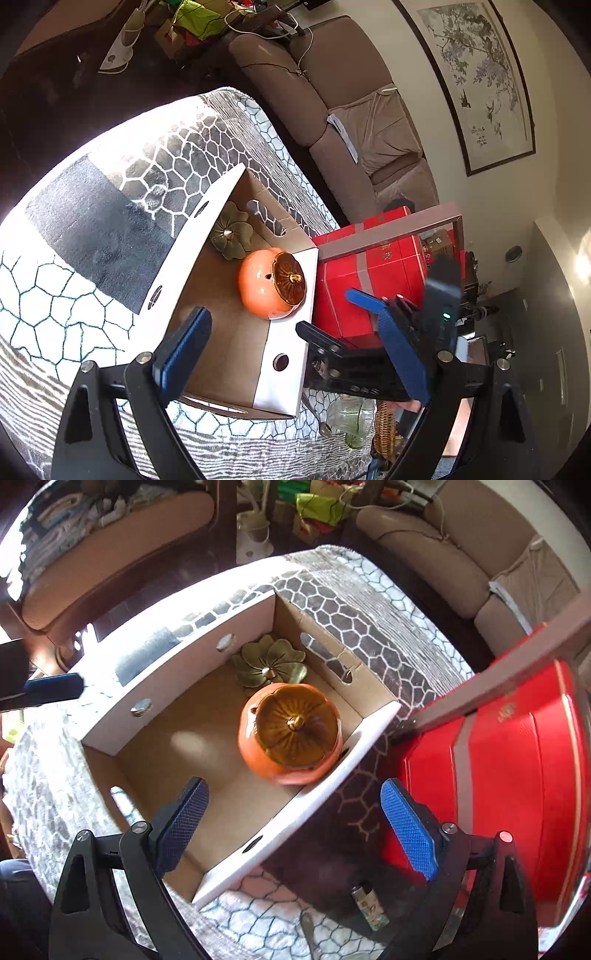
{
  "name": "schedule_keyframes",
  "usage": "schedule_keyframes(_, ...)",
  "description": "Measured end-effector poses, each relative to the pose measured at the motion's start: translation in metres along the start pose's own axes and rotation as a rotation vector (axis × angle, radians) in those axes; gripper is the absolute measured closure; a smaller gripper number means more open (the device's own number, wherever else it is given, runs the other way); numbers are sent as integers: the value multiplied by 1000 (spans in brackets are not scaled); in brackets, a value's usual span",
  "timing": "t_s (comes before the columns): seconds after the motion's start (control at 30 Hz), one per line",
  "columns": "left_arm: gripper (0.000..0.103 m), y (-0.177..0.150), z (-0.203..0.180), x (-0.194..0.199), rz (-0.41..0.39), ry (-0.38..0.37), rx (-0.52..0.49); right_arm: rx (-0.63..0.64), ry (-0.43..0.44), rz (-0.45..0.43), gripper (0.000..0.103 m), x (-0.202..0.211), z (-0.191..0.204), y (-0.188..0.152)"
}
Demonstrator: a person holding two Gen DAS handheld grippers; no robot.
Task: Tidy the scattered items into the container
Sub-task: 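Lower the orange pot into the box and open the right tool, then move the right tool back to the square green glass dish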
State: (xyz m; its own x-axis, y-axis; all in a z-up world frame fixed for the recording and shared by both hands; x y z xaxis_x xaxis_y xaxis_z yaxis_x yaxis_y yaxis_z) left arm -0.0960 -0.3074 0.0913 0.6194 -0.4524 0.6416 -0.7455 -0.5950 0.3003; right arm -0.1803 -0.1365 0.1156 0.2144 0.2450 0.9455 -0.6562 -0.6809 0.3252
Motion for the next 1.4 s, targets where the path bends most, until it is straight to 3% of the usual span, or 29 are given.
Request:
schedule_keyframes(0.1, 11, -5, -10, -2, -7, 47, -56, -48, 27, -72, 29, 43, -4, -41)
schedule_keyframes(0.17, 9, -10, -24, -5, -5, 67, -124, -104, 47, -109, 48, 66, -12, -71)
schedule_keyframes(0.23, 9, -21, -43, -9, 8, 63, -212, -170, 51, -142, 49, 84, -24, -101)
schedule_keyframes(0.33, 9, -45, -75, -20, 46, 41, -331, -261, 46, -174, 62, 99, -43, -143)
schedule_keyframes(0.57, 9, -118, -129, -72, 190, 37, -478, -474, 4, -245, 62, 115, -83, -242)
schedule_keyframes(0.73, 9, -169, -157, -108, 262, 54, -584, -656, -113, -285, 61, 113, -122, -317)
schedule_keyframes(0.83, 9, -195, -171, -121, 264, 92, -644, -709, -196, -263, 61, 107, -140, -349)
schedule_keyframes(0.93, 9, -219, -186, -126, 255, 95, -697, -765, -194, -268, 62, 105, -156, -380)
schedule_keyframes(1.1, 9, -270, -214, -129, 261, 36, -781, -820, -218, -227, 61, 98, -174, -421)
schedule_keyframes(1.23, 10, -314, -230, -153, 243, 142, -847, -853, -147, -233, 61, 85, -181, -442)
schedule_keyframes(1.3, 10, -328, -231, -168, 239, 207, -843, -849, -130, -221, 61, 78, -181, -445)
schedule_keyframes(1.4, 10, -343, -232, -187, 249, 247, -828, -837, -116, -219, 61, 70, -181, -444)
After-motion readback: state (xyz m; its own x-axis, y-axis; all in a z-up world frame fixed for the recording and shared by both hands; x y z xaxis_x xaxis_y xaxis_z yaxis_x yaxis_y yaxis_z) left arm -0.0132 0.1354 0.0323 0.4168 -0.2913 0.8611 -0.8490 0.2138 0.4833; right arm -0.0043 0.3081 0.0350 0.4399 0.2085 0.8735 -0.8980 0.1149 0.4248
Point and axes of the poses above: each gripper's, at about its wrist camera, not at the fingertips, and x roughly against the way its jaws point, z to its left, y to its top, the point moved 1 cm from there along -x, roughly the way its jaws point, and after that the axes turned 9 degrees about y, right-handed, at the moved point
